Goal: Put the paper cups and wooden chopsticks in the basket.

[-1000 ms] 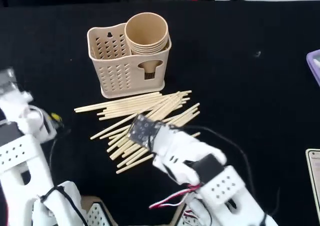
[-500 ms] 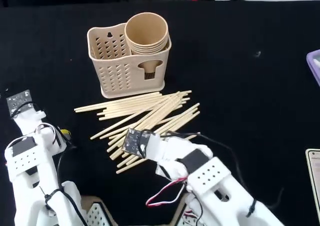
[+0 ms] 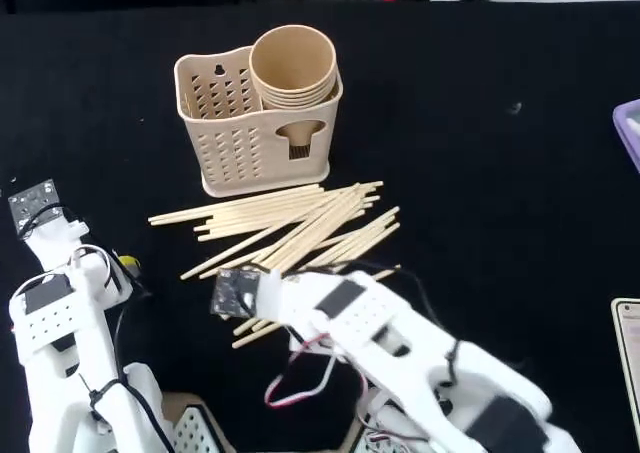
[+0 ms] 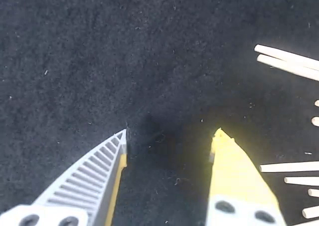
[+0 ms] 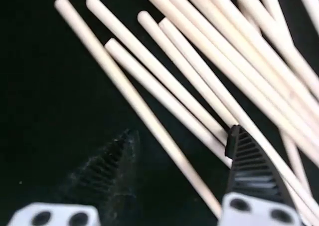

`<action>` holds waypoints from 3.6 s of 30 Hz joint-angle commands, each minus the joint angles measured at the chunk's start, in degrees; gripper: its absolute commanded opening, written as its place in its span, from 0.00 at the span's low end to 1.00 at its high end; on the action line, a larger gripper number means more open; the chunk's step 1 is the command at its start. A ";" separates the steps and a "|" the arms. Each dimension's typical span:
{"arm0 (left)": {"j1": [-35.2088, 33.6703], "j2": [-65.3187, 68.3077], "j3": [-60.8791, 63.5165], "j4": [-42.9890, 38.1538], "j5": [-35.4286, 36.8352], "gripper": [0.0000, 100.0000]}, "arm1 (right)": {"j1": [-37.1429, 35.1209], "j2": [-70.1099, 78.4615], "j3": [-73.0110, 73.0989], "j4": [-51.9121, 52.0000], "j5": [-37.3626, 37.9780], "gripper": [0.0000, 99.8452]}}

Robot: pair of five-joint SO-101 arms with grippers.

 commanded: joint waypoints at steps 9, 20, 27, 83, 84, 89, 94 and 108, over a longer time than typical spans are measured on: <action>0.48 -1.05 1.01 -1.93 0.70 0.27 | -0.18 1.98 -2.42 1.93 0.70 0.03; 0.48 -0.70 1.10 -1.93 0.70 0.27 | -0.18 -22.20 4.00 9.23 0.70 0.01; 0.48 -0.70 1.10 -1.93 0.62 0.27 | 0.53 -34.07 2.59 15.65 0.79 0.01; 0.48 -0.70 1.19 -1.93 0.35 0.27 | 15.30 -34.24 5.41 14.42 11.96 0.01; 0.48 -0.70 1.19 -1.93 0.35 0.27 | 15.12 -34.33 4.26 15.30 11.96 0.01; 0.48 -0.70 1.19 -1.93 0.35 0.27 | 15.12 -34.07 1.54 16.44 11.69 0.01; 0.48 -0.70 1.19 -1.93 0.35 0.27 | 8.70 -33.98 10.86 11.52 7.82 0.01; 0.48 -0.70 1.19 -1.93 0.35 0.27 | 7.74 -33.89 16.31 7.65 1.93 0.13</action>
